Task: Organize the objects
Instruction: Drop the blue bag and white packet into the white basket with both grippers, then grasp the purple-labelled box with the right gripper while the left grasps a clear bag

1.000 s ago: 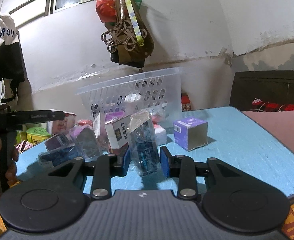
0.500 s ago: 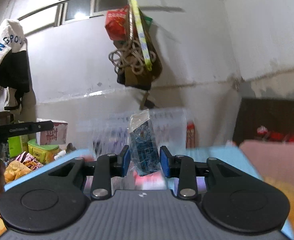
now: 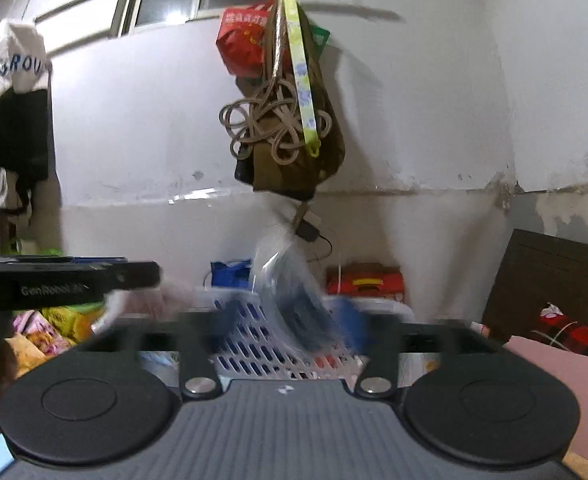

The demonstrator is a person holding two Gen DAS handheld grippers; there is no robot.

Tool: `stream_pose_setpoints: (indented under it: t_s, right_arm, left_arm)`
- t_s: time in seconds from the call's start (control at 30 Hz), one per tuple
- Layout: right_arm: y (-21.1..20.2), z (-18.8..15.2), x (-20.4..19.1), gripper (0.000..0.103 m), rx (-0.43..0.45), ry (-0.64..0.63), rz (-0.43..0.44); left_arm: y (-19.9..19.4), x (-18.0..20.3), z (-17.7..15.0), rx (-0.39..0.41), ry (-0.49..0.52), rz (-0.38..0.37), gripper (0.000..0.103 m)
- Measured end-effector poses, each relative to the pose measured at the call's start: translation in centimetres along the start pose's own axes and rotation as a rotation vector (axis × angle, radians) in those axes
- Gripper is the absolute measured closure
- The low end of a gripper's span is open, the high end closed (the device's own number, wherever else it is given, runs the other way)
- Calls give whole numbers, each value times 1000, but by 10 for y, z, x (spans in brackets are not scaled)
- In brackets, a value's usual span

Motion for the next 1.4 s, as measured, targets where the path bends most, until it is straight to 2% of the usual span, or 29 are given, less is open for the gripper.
stream_pose_setpoints:
  t_s: [0.03, 0.1, 0.17, 0.2, 0.27, 0.37, 0.5, 0.57, 0.7, 0.77, 0.87, 1.0, 1.03, 1.07, 1.1, 1.17, 1.2, 1.23, 1.4]
  right_arm:
    - [-3, -3, 1, 3, 17, -14, -19]
    - [-18, -8, 2, 1, 53, -41, -12]
    - [-38, -17, 12, 0, 55, -9, -10]
    - [-47, -24, 19, 0, 51, 10, -17]
    - [-69, -43, 38, 0, 33, 37, -62]
    - [-93, -76, 61, 0, -26, 83, -129]
    - [-97, -107, 70, 1, -136, 136, -145]
    - [-87, -113, 67, 8, -183, 101, -166]
    - [-78, -111, 59, 12, -216, 76, -163]
    - [-75, -115, 60, 25, -241, 69, -181]
    - [-75, -117, 62, 34, -262, 84, -181]
    - [-71, -119, 64, 44, -292, 90, -169]
    - [-70, -120, 64, 52, -298, 87, -166]
    - [-71, -120, 63, 58, -297, 83, -161]
    - [-71, -121, 63, 58, -293, 83, -161]
    - [-73, -119, 62, 58, -277, 83, -151]
    - [-74, -119, 63, 58, -267, 85, -148]
    - [-75, -118, 63, 58, -254, 87, -147]
    - [-78, -115, 61, 58, -217, 78, -149]
  left_arm:
    - [-1, -3, -6, 2, -8, 14, 31]
    - [-8, -8, -15, 10, -21, 16, 31]
    - [-26, -14, -26, 18, -34, 27, 30]
    - [-40, -16, -34, 27, -37, 38, 27]
    - [-66, -17, -54, 40, -43, 33, 23]
    - [-101, -11, -95, 22, -60, 26, 23]
    - [-125, 3, -133, -28, -84, -8, 23]
    - [-132, 9, -142, -43, -65, -14, 23]
    - [-143, 17, -153, -45, -52, -38, 23]
    - [-142, 23, -159, -59, -37, -56, 23]
    - [-138, 30, -170, -85, -10, -67, 23]
    - [-132, 30, -176, -99, -24, -79, 23]
    - [-131, 30, -176, -99, -19, -76, 23]
    - [-131, 29, -177, -100, -21, -80, 28]
    - [-132, 29, -177, -99, -26, -91, 34]
    - [-135, 29, -175, -94, -34, -109, 60]
    - [-136, 28, -174, -89, -32, -97, 65]
    - [-136, 27, -173, -88, -28, -80, 69]
    - [-135, 18, -174, -97, -45, -54, 69]
Point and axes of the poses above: each gripper's, at about its wrist camera, not at the fingertips, and y roughly the way its jaws point, x to its right, z to its top, the point moved 7 cm from there along y, roughly the way its jaws point, and after that the axes turned 14 degrees about y, right-handed, at the moved point
